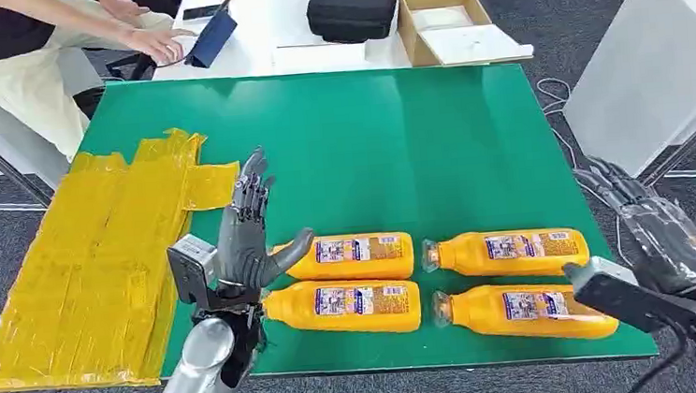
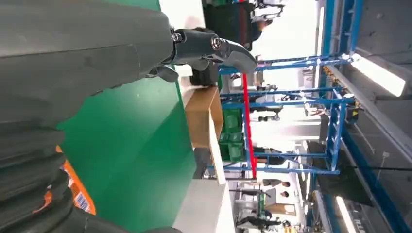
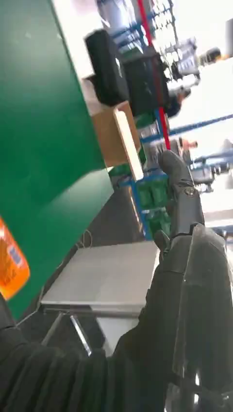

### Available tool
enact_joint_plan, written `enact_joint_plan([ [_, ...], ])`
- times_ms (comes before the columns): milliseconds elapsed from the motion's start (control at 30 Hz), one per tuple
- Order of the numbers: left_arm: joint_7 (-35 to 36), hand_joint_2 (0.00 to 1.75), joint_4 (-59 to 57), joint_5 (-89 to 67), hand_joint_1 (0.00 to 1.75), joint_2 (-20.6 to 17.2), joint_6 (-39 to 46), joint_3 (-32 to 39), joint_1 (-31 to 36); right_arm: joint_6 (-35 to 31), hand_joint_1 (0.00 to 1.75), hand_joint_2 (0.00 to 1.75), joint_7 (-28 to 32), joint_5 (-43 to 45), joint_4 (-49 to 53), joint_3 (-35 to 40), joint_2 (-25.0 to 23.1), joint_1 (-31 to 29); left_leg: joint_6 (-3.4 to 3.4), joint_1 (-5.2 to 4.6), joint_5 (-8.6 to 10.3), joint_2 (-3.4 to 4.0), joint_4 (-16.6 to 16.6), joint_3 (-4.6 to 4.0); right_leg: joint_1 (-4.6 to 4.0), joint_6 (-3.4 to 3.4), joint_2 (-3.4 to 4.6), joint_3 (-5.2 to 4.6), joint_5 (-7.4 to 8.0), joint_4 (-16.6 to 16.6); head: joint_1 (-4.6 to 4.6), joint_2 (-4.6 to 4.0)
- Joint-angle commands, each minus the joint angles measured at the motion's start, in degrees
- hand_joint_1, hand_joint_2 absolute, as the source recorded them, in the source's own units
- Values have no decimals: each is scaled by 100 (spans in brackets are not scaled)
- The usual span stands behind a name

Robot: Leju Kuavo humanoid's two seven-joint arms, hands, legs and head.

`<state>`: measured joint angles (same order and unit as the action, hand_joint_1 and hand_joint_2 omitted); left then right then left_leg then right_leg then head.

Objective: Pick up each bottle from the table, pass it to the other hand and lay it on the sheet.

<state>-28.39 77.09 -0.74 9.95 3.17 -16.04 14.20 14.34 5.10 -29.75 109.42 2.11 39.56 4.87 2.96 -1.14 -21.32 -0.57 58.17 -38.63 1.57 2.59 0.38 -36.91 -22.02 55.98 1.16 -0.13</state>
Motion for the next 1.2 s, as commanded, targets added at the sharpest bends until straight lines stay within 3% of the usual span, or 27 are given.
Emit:
enact_joint_plan([
  [33,-16,175,-671,-11,0,62,-173,217,261,615,0,175,673,-230,403,-1107,449,770,-15,0,-7,-10,-3,19,-1,-12,-16,21,-11,-1,0,0],
  [200,-16,175,-655,-12,0,58,-180,222,257,630,0,175,680,-244,379,-1077,426,699,-12,4,-7,2,-4,22,-4,-8,-7,20,-9,-6,0,0],
  [300,73,175,-679,-27,0,57,-238,241,256,655,0,175,774,-393,373,-1056,163,691,-36,8,-23,2,-12,72,-10,-25,-13,75,-25,-17,0,0],
  [333,83,175,-697,-25,0,54,-249,245,263,670,0,175,795,-422,421,-1075,154,761,-20,8,-10,6,-11,40,-9,-13,-5,41,-11,-16,0,0],
  [433,135,175,-772,-10,0,45,-308,271,335,771,0,175,819,-395,706,-1308,74,1274,-34,10,-20,-4,-16,73,-12,-25,-18,78,-26,-21,0,0],
  [467,135,175,-773,-17,0,59,-303,269,326,778,0,175,824,-398,740,-1371,65,1330,-19,8,-8,-9,-8,37,-9,-13,-19,40,-16,-11,-2,0],
  [533,135,175,-773,-17,0,59,-303,269,326,778,0,175,824,-398,740,-1371,65,1330,-36,11,-20,-18,-16,73,-12,-25,-32,79,-31,-20,-2,0],
  [700,135,175,-773,-17,0,59,-303,269,326,778,0,175,824,-398,740,-1371,65,1330,-16,9,-13,4,-5,31,-9,-4,-5,35,-16,-10,0,0],
  [933,211,175,-722,18,0,40,-329,300,298,1137,0,175,764,-400,604,-1454,85,1328,-23,6,-16,0,-9,49,-6,-10,-11,50,-22,-12,0,0],
  [1000,284,175,-680,45,0,40,-349,334,286,1306,0,175,731,-422,397,-1329,105,1224,-36,10,-26,0,-14,77,-10,-20,-14,81,-31,-20,0,0],
  [1133,257,175,-512,2,0,-20,-348,356,267,1400,0,175,465,-599,81,-939,150,1316,-16,10,-12,8,-11,39,-9,-4,-1,42,-13,-19,0,0],
  [1200,191,175,-362,-83,0,-60,-242,383,241,1204,0,175,448,-694,-95,-783,227,1287,-35,16,-27,6,-18,85,-17,-19,-8,91,-27,-31,0,0],
])
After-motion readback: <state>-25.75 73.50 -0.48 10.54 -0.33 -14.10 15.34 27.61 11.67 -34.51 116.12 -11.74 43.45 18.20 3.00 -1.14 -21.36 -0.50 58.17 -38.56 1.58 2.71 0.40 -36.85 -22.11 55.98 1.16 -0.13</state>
